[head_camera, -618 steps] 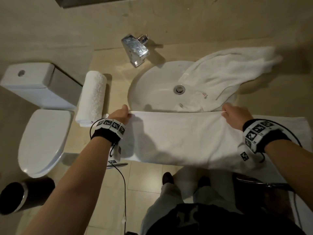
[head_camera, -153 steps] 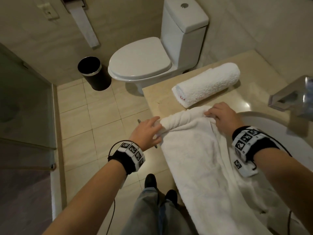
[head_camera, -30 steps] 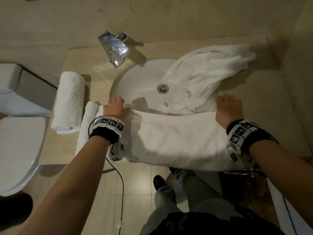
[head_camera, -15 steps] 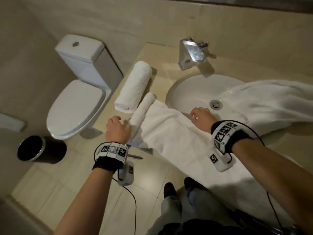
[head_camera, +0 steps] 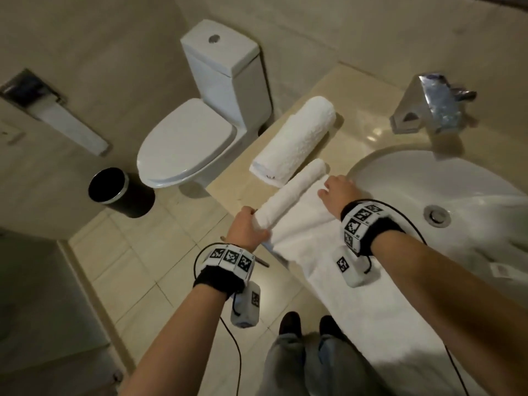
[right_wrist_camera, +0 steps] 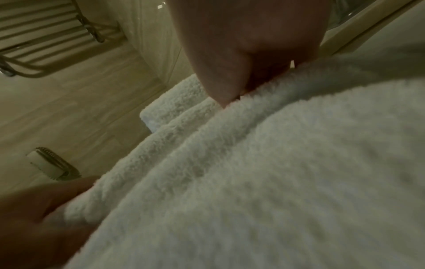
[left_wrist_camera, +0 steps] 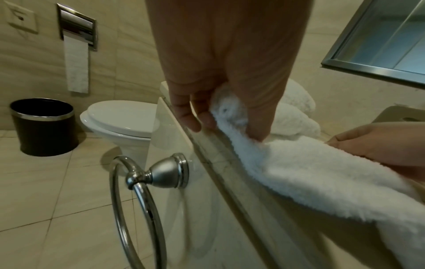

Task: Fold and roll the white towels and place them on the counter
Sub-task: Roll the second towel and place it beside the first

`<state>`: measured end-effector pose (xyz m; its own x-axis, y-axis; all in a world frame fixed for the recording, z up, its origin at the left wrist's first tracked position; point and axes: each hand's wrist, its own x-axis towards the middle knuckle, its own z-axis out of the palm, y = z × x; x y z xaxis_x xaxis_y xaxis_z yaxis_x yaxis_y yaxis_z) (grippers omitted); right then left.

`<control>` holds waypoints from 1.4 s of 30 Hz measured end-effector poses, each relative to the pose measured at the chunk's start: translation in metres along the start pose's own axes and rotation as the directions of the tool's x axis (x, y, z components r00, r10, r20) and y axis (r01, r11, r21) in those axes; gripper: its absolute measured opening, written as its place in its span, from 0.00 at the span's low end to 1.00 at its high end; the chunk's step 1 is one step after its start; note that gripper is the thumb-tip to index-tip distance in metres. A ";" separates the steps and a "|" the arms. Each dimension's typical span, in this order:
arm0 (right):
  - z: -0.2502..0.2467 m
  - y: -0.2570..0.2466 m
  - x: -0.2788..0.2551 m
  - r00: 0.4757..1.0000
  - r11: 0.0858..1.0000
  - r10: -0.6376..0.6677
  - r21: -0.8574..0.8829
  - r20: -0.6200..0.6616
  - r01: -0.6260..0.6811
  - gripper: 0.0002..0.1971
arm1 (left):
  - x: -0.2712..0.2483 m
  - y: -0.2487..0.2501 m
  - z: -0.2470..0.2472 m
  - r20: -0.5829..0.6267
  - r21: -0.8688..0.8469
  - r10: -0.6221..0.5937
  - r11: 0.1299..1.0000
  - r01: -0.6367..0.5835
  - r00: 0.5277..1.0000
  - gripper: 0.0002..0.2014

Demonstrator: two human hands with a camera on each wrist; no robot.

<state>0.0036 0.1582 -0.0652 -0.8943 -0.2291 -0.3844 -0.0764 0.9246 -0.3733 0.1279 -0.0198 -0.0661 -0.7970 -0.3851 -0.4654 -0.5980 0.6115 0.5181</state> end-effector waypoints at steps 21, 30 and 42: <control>0.001 0.004 0.034 0.990 0.961 -0.133 -0.252 -0.049 0.116 0.19 | 0.020 -0.028 -0.001 -0.175 -0.738 -0.562 0.618 0.270 0.808 0.06; -0.014 0.004 0.056 0.976 0.978 -0.209 0.014 -0.054 0.210 0.19 | 0.013 -0.003 0.006 -0.133 -0.560 -0.154 0.826 0.053 0.979 0.17; -0.017 0.019 0.068 0.971 0.955 -0.237 0.176 -0.040 0.241 0.13 | 0.014 0.010 0.021 -0.245 0.616 0.171 0.787 0.017 0.954 0.23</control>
<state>-0.0660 0.1653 -0.0838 -0.8675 -0.4297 -0.2505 -0.2108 0.7739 -0.5972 0.1131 -0.0047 -0.0825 -0.8836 -0.4321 -0.1803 -0.4320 0.9009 -0.0423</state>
